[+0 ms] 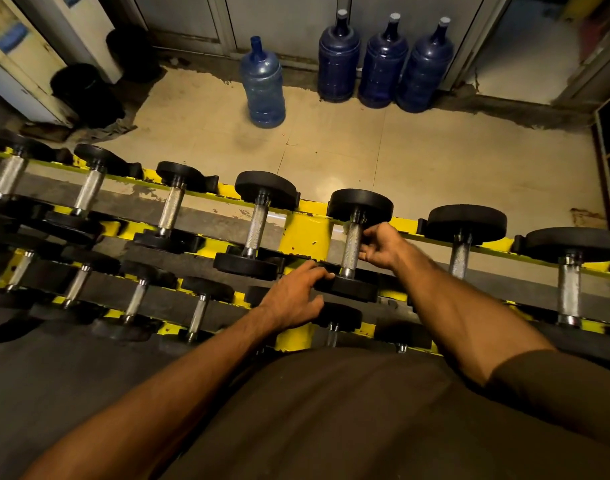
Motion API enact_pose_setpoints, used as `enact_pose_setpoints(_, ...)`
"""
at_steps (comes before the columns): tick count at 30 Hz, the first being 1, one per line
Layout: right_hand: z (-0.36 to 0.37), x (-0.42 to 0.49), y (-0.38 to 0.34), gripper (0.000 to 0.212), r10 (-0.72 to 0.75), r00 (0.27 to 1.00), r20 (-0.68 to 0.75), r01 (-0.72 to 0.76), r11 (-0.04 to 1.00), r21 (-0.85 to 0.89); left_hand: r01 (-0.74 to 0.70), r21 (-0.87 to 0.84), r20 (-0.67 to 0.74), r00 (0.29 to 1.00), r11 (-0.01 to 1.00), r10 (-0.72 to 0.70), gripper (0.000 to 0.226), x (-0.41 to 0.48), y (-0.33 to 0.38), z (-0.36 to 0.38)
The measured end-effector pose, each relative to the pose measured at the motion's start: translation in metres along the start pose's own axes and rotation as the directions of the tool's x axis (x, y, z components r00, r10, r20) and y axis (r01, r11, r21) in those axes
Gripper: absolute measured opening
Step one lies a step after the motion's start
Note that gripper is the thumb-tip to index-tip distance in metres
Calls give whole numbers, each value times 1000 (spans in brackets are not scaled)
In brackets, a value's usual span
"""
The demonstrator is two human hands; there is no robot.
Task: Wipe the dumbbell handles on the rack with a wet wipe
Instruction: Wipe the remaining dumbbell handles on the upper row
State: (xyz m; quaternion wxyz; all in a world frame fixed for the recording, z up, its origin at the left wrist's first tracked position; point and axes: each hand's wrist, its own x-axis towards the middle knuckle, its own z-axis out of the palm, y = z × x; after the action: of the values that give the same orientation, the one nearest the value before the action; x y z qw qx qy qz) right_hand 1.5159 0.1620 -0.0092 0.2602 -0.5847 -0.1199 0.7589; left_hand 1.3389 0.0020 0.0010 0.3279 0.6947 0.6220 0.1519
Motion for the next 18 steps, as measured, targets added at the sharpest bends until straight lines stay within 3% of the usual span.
enact_pose_setpoints(3,-1,2,2,24,2,999,-38,1,996,90,-8,-6,15,1000,1000,8,45,0,-1,-1)
enact_pose_setpoints(7,-6,18,2,30,-42,975,-217,92,969,227,-14,-13,11,1000,1000,14,44,1,1,-1)
enact_pose_setpoints(9,-4,19,5,25,-130,937,-324,188,970,156,-15,-15,5,1000,1000,16,42,1,0,0)
enact_pose_setpoints(11,2,12,9,20,-329,843,-425,334,940,-66,-12,-16,4,1000,1000,13,41,2,-1,-1)
enact_pose_setpoints(12,5,7,11,19,-473,776,-418,411,881,-233,-11,-15,4,1000,1000,11,41,2,-2,-1)
enact_pose_setpoints(14,9,-3,16,18,-723,647,-244,513,649,-562,-16,-14,0,1000,1000,16,41,3,-1,0)
enact_pose_setpoints(16,7,-9,20,17,-837,546,-23,521,360,-774,-22,-15,-5,1000,1000,22,40,3,-1,1)
enact_pose_setpoints(18,4,-11,23,21,-853,476,214,475,45,-879,-18,-14,-8,1000,1000,18,40,2,-2,1)
